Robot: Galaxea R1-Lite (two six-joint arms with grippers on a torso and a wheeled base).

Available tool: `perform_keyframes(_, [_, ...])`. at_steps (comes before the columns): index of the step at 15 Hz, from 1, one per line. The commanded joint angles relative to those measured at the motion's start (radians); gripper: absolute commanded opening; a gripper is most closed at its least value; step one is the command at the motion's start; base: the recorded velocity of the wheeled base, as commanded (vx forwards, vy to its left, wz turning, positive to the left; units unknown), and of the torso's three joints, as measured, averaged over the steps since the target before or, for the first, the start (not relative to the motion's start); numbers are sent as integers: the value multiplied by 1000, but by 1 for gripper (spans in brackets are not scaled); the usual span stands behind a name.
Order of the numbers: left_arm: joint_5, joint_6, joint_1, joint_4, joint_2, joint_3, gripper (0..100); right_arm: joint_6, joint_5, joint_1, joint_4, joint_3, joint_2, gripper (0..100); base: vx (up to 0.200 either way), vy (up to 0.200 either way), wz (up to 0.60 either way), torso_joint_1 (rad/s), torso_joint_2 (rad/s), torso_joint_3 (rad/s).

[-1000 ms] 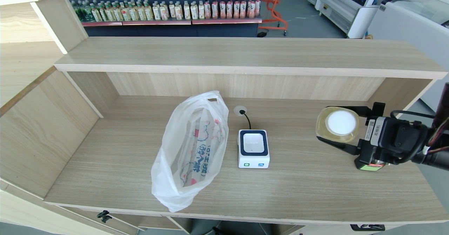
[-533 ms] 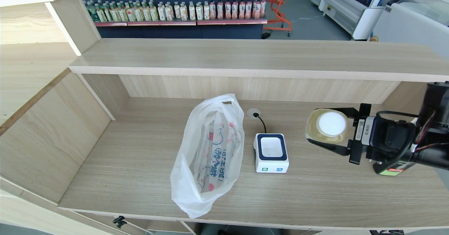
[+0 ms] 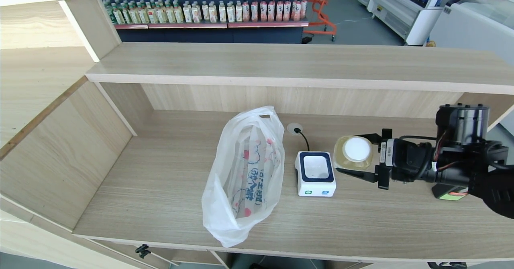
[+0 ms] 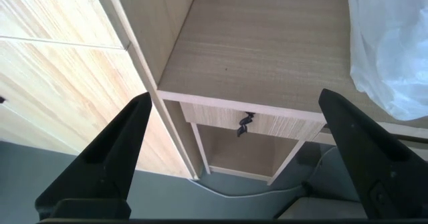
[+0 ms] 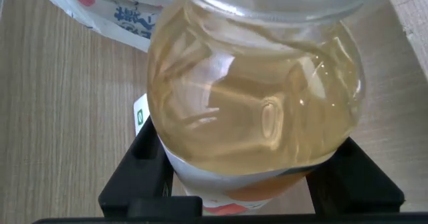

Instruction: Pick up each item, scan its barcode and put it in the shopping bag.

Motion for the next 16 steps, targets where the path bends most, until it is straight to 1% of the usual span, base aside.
perform_keyframes(1, [0, 0, 0, 0, 0, 0, 100, -6, 6, 26, -10, -29, 75, 0, 0, 0, 0, 0, 0, 0])
perform_keyframes(4, [0, 0, 0, 0, 0, 0, 100, -17, 15, 55, -108, -32, 140, 0, 0, 0, 0, 0, 0, 0])
perform_keyframes(6, [0, 0, 0, 0, 0, 0, 100, -18, 23, 56, -171, -43, 195, 0, 0, 0, 0, 0, 0, 0])
perform_keyframes(8, [0, 0, 0, 0, 0, 0, 100, -25, 69, 59, -271, -44, 235, 0, 0, 0, 0, 0, 0, 0])
perform_keyframes(10, [0, 0, 0, 0, 0, 0, 100, -25, 99, 44, -338, -21, 259, 0, 0, 0, 0, 0, 0, 0])
perform_keyframes(12, [0, 0, 0, 0, 0, 0, 100, -25, 101, 38, -380, 7, 287, 0, 0, 0, 0, 0, 0, 0])
perform_keyframes(16, [0, 0, 0, 0, 0, 0, 100, -17, 96, 18, -387, -4, 335, 0, 0, 0, 0, 0, 0, 0])
